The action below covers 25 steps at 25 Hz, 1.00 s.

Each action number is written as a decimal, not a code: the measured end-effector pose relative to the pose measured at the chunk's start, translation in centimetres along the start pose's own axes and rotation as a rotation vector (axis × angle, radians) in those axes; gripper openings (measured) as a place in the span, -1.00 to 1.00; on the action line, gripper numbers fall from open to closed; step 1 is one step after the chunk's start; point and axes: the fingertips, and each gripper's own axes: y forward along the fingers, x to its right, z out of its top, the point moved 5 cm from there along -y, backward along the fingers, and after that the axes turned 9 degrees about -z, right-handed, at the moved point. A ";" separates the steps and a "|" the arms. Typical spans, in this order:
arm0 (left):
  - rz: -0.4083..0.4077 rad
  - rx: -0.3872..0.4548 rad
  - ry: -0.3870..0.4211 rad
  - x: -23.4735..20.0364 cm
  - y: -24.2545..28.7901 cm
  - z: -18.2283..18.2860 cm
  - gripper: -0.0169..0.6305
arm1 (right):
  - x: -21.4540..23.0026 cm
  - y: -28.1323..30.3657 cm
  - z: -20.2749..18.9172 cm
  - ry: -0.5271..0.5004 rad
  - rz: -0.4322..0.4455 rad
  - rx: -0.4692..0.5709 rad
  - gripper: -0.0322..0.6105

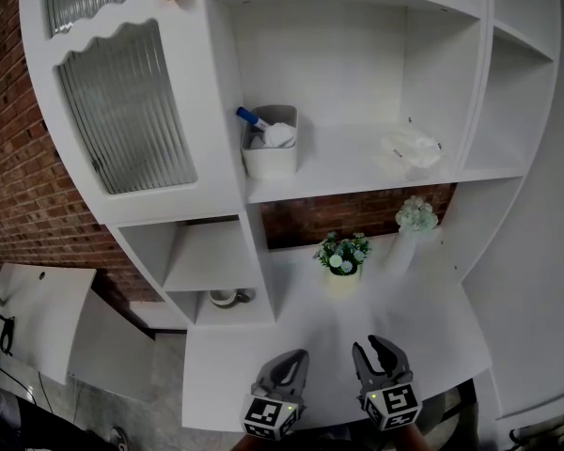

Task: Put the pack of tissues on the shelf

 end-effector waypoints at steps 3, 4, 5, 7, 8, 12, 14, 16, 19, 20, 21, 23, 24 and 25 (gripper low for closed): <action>-0.007 -0.008 -0.006 0.0 0.0 -0.4 -0.89 | -0.6 0.0 -0.3 -0.008 -0.002 0.001 -0.61; -0.009 -0.011 -0.004 0.0 0.0 -0.6 -0.89 | -0.8 0.1 -0.5 -0.009 -0.001 0.000 -0.62; -0.010 -0.014 -0.002 0.0 0.0 -0.9 -0.89 | -1.0 0.1 -0.6 -0.011 0.000 -0.002 -0.65; -0.012 -0.021 0.001 0.1 0.2 -1.1 -0.89 | -1.4 0.3 -0.9 -0.020 -0.001 -0.007 -0.71; -0.015 -0.021 0.002 0.1 0.2 -1.1 -0.89 | -1.5 0.3 -1.0 -0.029 -0.004 -0.009 -0.74; -0.026 -0.013 0.012 0.1 0.4 -1.3 -0.89 | -1.7 0.3 -1.4 -0.053 -0.029 -0.014 -0.81; -0.025 -0.018 0.012 0.0 0.6 -1.5 -0.89 | -1.4 0.3 -1.7 -0.032 -0.043 -0.018 -0.86; -0.029 -0.021 0.017 0.1 0.7 -1.6 -0.89 | -1.1 0.3 -1.8 -0.015 -0.056 -0.022 -0.89; -0.028 -0.035 0.019 0.2 0.9 -1.6 -0.89 | -0.9 0.3 -1.8 -0.023 -0.057 -0.020 -0.89; -0.025 -0.040 0.016 0.2 0.9 -1.5 -0.89 | -0.8 0.3 -1.8 -0.027 -0.057 -0.017 -0.89; -0.025 -0.036 0.016 0.3 0.9 -1.4 -0.89 | -0.8 0.3 -1.8 -0.028 -0.057 -0.014 -0.89; -0.028 -0.031 0.024 0.5 1.0 -1.3 -0.89 | -0.7 0.3 -1.8 -0.030 -0.058 -0.012 -0.89; -0.030 -0.035 0.027 0.6 1.0 -1.3 -0.89 | -0.7 0.3 -1.8 -0.031 -0.059 -0.012 -0.89; -0.033 -0.040 0.028 0.7 1.0 -1.3 -0.89 | -0.7 0.2 -1.9 -0.031 -0.061 -0.012 -0.89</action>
